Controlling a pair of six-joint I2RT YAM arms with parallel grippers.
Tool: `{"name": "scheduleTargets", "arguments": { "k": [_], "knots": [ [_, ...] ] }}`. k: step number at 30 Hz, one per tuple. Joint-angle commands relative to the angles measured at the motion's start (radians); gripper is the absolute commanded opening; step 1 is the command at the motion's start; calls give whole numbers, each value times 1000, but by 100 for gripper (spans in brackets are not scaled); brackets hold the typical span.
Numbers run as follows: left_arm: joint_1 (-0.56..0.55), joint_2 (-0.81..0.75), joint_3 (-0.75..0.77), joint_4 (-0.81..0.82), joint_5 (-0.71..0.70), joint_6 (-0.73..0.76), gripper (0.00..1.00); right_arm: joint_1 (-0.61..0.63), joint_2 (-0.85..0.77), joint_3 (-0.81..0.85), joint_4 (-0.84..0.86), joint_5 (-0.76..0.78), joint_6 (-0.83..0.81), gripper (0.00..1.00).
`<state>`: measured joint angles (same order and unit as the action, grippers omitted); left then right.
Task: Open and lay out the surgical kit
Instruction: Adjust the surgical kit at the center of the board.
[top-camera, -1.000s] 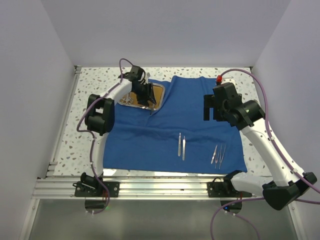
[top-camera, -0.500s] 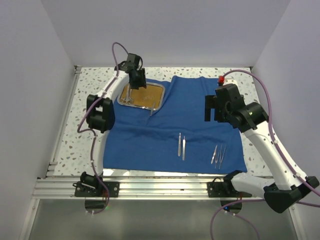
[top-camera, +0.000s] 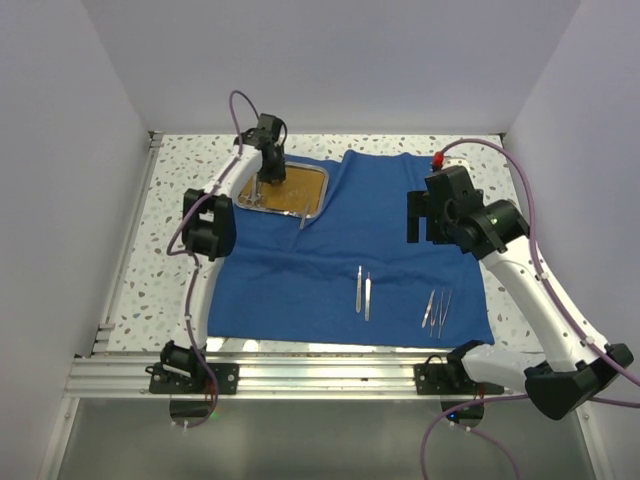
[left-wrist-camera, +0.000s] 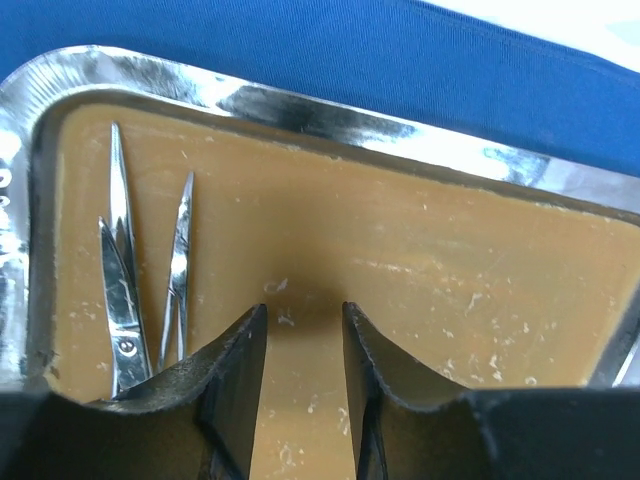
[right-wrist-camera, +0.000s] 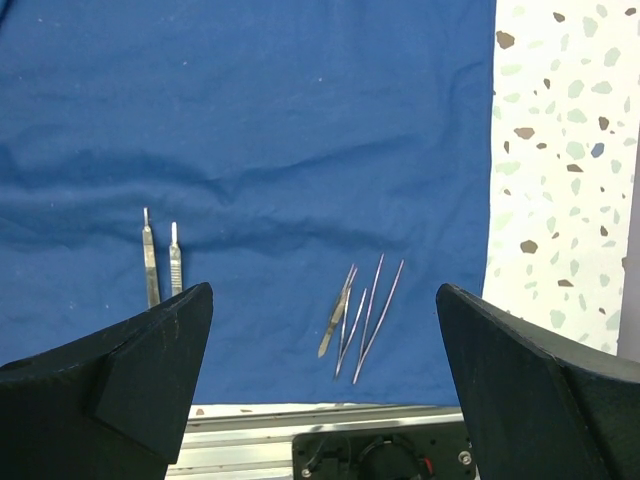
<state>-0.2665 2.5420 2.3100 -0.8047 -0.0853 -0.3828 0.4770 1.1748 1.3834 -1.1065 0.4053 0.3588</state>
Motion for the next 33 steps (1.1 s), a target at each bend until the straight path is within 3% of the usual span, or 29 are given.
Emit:
{"name": "scheduleTargets", "arguments": {
  "k": [1,7,11,16,29,33],
  "knots": [
    [13,119,52,-54,-152,86,38,2,11,37,-15,32,0,98],
    [45,182,71,-85,-191,133,33,0,37,37,-13,35,-4,98],
    [93,207,100,-82,-185,128,23,0,57,40,-15,30,-7,98],
    [151,222,123,-77,-180,121,22,0,75,32,-7,30,-21,98],
    [254,193,126,-51,-180,113,27,0,138,32,45,-6,-44,98],
    [251,68,-10,100,-49,119,37,0,134,32,53,-22,-41,98]
  ]
}}
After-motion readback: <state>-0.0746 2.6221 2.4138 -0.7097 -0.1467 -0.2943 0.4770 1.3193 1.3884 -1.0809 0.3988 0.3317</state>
